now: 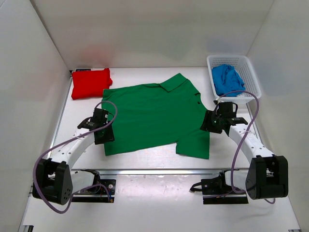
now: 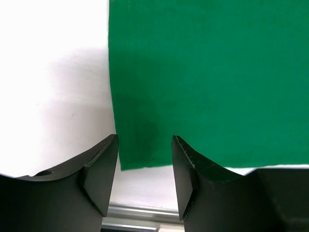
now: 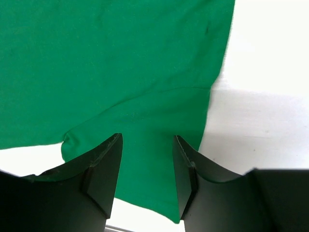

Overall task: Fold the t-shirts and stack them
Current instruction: Grap the side of the flattened tshirt closest away from the robot with both arms

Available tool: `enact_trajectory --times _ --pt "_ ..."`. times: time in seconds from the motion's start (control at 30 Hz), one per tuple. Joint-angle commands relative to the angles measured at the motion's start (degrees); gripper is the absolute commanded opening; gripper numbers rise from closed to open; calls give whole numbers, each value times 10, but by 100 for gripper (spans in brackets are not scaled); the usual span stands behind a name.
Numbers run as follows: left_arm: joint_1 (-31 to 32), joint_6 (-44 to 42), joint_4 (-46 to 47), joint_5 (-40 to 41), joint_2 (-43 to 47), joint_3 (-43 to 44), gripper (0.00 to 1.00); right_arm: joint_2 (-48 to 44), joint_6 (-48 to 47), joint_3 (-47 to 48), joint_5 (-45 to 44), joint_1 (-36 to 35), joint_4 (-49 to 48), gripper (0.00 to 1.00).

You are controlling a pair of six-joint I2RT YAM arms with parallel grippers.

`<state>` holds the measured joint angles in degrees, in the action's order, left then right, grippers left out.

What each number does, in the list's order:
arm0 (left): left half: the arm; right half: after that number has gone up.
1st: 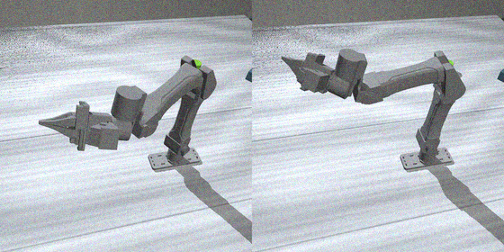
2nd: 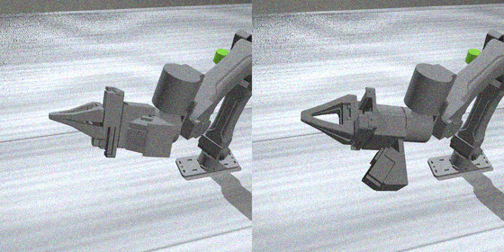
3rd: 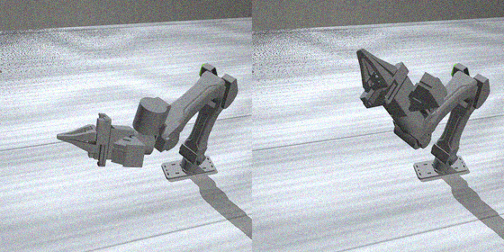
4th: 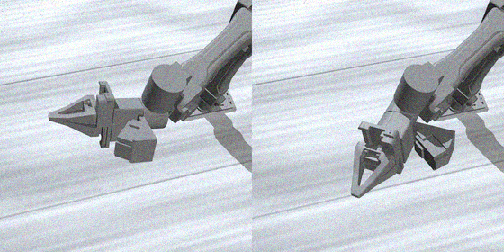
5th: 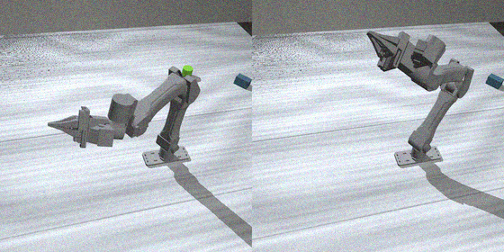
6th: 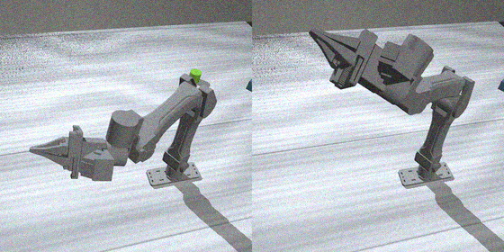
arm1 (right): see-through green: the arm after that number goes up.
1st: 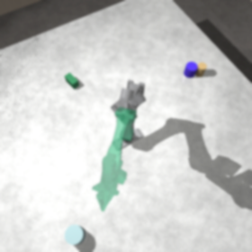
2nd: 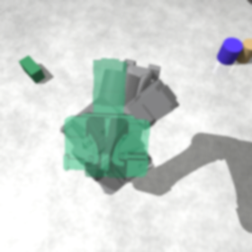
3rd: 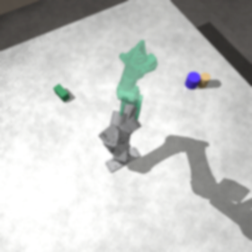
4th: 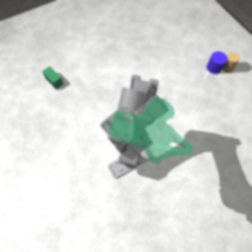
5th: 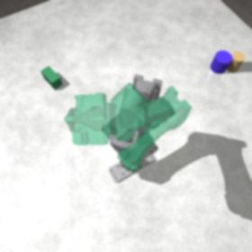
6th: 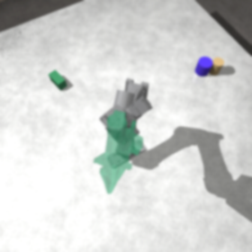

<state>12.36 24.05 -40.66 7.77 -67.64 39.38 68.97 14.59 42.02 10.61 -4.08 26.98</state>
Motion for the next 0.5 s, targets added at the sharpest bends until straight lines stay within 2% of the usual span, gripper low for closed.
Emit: enact_trajectory --times 0.0,0.1,0.2,0.3,0.47 --pt "12 9 -36 25 15 15 59 3 -1 -7 0 3 -33 43" --pt "33 15 -46 36 10 17 57 4 -2 -6 -2 9 -35 44" --pt "65 27 -54 39 -45 15 55 6 -6 -2 13 29 -42 44" --pt "92 35 -60 51 -88 15 60 6 -4 7 22 32 -40 45" --pt "83 42 -55 58 -116 13 59 18 -6 3 29 32 -47 45"
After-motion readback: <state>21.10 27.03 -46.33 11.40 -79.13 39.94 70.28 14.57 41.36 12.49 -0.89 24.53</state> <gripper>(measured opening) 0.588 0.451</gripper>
